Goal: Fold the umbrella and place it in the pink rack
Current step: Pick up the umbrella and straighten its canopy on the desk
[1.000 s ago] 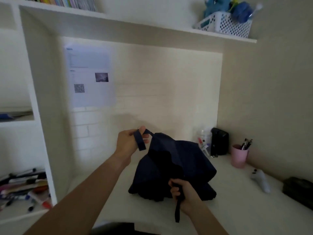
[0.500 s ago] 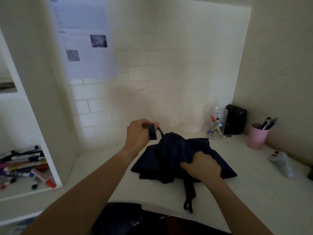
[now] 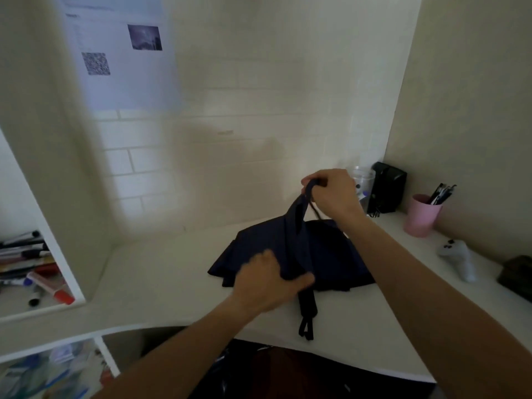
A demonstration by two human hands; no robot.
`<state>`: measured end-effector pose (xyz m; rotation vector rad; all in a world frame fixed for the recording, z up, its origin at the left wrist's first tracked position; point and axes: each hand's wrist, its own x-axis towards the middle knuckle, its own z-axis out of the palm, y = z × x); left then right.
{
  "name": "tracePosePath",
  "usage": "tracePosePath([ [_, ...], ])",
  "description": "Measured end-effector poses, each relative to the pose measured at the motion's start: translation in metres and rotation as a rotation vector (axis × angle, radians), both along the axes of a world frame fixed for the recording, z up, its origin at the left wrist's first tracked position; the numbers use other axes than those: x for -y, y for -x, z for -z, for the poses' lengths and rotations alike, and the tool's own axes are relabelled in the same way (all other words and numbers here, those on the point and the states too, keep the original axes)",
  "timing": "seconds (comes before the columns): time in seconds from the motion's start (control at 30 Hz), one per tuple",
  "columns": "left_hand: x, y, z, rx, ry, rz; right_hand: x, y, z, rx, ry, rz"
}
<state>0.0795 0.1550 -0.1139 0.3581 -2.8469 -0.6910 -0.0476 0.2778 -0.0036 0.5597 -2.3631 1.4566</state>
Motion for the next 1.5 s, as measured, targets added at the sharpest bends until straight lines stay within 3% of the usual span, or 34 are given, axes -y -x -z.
tracePosePath([
  [0.13, -0.025, 0.007, 0.039, 0.187, 0.033, 0.066, -0.012, 0.004, -0.018, 0.113, 0.142, -0.035],
  [0.27, -0.021, 0.019, 0.033, 0.264, -0.258, 0.128, -0.019, 0.007, -0.037, 0.191, 0.219, -0.075],
  [0.37, 0.001, 0.018, 0.023, 0.325, -0.525, 0.055, -0.024, 0.013, -0.045, 0.267, 0.290, -0.074],
  [0.47, 0.033, 0.021, 0.006, 0.287, -0.959, -0.064, -0.032, 0.016, -0.053, 0.304, 0.338, -0.078],
  [0.53, 0.054, 0.022, -0.010, 0.216, -1.061, -0.077, -0.036, 0.018, -0.062, 0.322, 0.411, -0.101],
  [0.8, 0.099, 0.044, -0.053, 0.000, -1.153, -0.099, -0.029, 0.035, -0.095, 0.318, 0.553, -0.219],
  [1.0, 0.137, 0.085, -0.116, -0.289, -1.012, 0.032, -0.020, 0.033, -0.125, 0.244, 0.673, -0.323],
  [1.13, 0.155, 0.105, -0.117, -0.244, -0.985, 0.028, -0.010, 0.024, -0.112, 0.261, 0.601, -0.331],
  [1.37, 0.158, 0.107, -0.022, -0.049, -1.142, -0.142, 0.004, 0.011, -0.038, 0.429, 0.492, -0.283],
  [1.5, 0.160, 0.096, 0.012, -0.015, -1.053, -0.225, 0.002, -0.003, -0.013, 0.500, 0.506, -0.289],
])
